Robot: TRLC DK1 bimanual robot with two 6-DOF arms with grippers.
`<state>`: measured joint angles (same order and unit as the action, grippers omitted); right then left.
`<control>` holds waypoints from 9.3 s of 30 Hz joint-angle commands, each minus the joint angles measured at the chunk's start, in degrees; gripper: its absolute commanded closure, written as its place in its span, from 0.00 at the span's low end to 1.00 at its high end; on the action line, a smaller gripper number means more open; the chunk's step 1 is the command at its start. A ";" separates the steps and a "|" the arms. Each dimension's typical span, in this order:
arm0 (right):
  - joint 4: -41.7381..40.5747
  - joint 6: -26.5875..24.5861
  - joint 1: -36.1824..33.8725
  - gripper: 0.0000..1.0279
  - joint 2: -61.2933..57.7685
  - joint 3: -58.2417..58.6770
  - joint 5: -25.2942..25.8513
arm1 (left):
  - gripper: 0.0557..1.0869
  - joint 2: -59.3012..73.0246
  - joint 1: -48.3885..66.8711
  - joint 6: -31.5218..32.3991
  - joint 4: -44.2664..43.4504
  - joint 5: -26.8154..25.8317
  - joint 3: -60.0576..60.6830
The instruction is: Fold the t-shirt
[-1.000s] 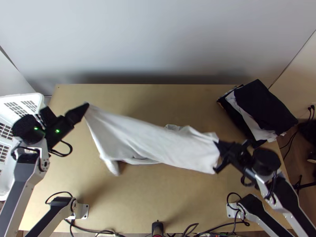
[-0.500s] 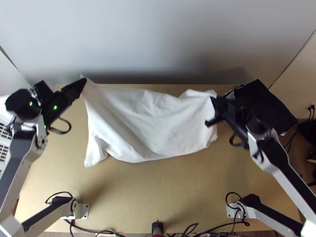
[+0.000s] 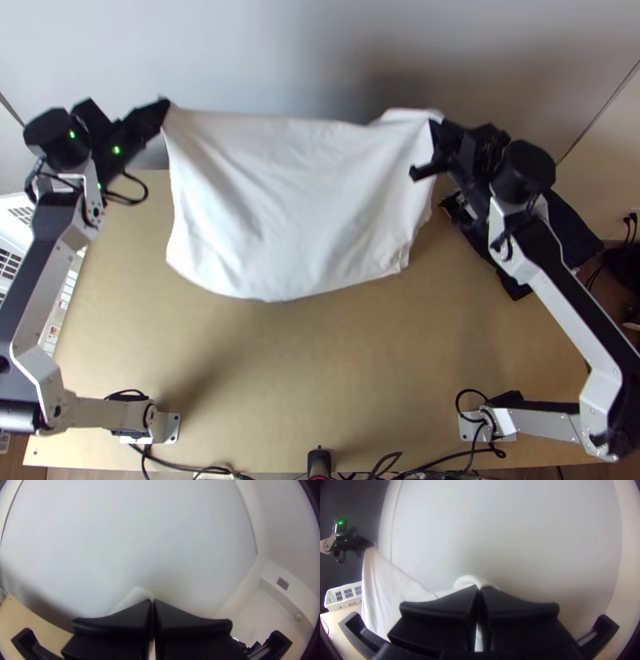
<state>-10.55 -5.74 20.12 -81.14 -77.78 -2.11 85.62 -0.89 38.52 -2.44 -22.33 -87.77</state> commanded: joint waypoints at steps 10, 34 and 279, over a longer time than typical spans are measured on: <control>-2.20 0.64 -2.37 0.98 -13.78 -23.56 1.58 | 0.97 13.34 -0.35 0.15 0.59 2.29 -24.38; 3.69 1.78 1.15 0.98 -2.70 -34.55 3.52 | 0.97 1.21 -2.98 0.15 1.73 3.78 -27.37; 66.80 2.57 -1.13 0.98 8.11 14.85 -11.95 | 0.97 13.43 0.97 -47.66 43.66 -19.33 12.09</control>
<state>51.83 -3.09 18.13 -75.40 -64.29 -12.64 99.77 0.56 -4.51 36.60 -40.49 -76.16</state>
